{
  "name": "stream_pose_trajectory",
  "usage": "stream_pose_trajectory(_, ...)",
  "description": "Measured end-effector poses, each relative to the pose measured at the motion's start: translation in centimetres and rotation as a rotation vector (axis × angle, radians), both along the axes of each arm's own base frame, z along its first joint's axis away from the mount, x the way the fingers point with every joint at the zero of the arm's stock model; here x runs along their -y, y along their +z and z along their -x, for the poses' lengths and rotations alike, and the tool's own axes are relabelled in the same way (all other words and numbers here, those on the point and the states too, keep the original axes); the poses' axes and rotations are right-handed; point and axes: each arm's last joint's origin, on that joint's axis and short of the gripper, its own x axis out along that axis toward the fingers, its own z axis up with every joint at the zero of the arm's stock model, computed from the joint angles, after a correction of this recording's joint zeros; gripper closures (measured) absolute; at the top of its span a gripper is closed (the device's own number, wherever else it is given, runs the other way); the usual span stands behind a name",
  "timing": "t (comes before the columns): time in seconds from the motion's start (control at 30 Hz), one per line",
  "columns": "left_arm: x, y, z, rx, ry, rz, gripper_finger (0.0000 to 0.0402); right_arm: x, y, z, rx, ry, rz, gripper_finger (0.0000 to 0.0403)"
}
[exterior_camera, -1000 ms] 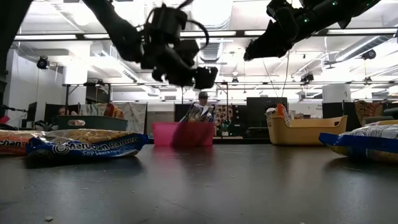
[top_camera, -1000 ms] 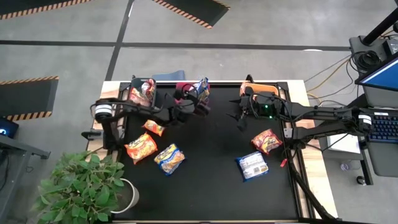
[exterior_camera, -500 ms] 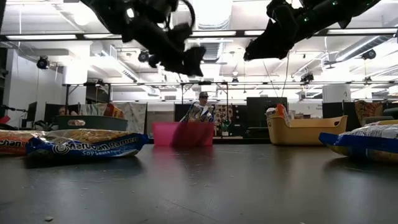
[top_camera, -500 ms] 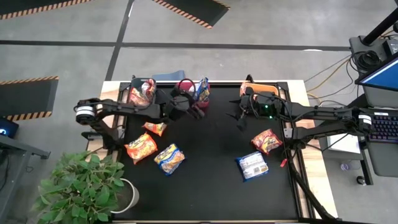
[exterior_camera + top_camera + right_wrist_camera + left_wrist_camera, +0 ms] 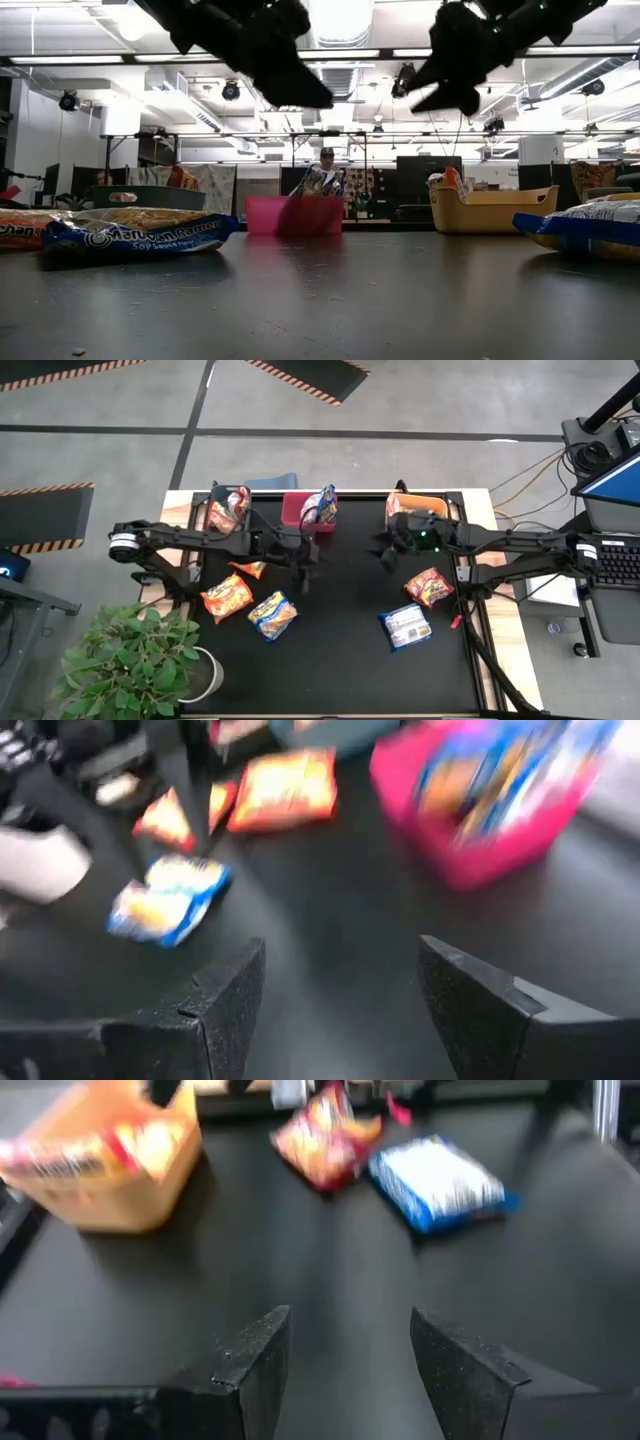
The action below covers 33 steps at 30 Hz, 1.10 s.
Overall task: Sort Maruchan noodles
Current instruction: Put the red noodle pack into the gray bin
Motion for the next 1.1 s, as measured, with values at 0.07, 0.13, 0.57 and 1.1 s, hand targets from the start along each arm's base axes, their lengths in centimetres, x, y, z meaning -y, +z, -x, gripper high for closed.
stream_pose_trajectory(0.07,0.1,-0.4,0.2,-0.045,-0.002,0.004,0.0213,-0.5,-1.0,-0.2,-0.055,0.020,-0.111,0.0158)
stream_pose_trajectory(0.13,0.1,-0.7,0.5,-0.087,-0.006,0.002,0.0213,-1.2,-1.9,-0.4,-0.122,0.031,-0.214,0.0158)
stream_pose_trajectory(0.57,0.1,-1.2,0.9,-0.153,-0.048,-0.051,0.0213,-5.4,-2.8,0.3,-0.813,-0.169,-0.605,0.0158)
stream_pose_trajectory(1.1,0.1,-1.3,1.0,-0.174,-0.034,-0.031,0.0213,-9.3,-5.4,0.2,-1.335,-0.359,-0.498,0.0158)
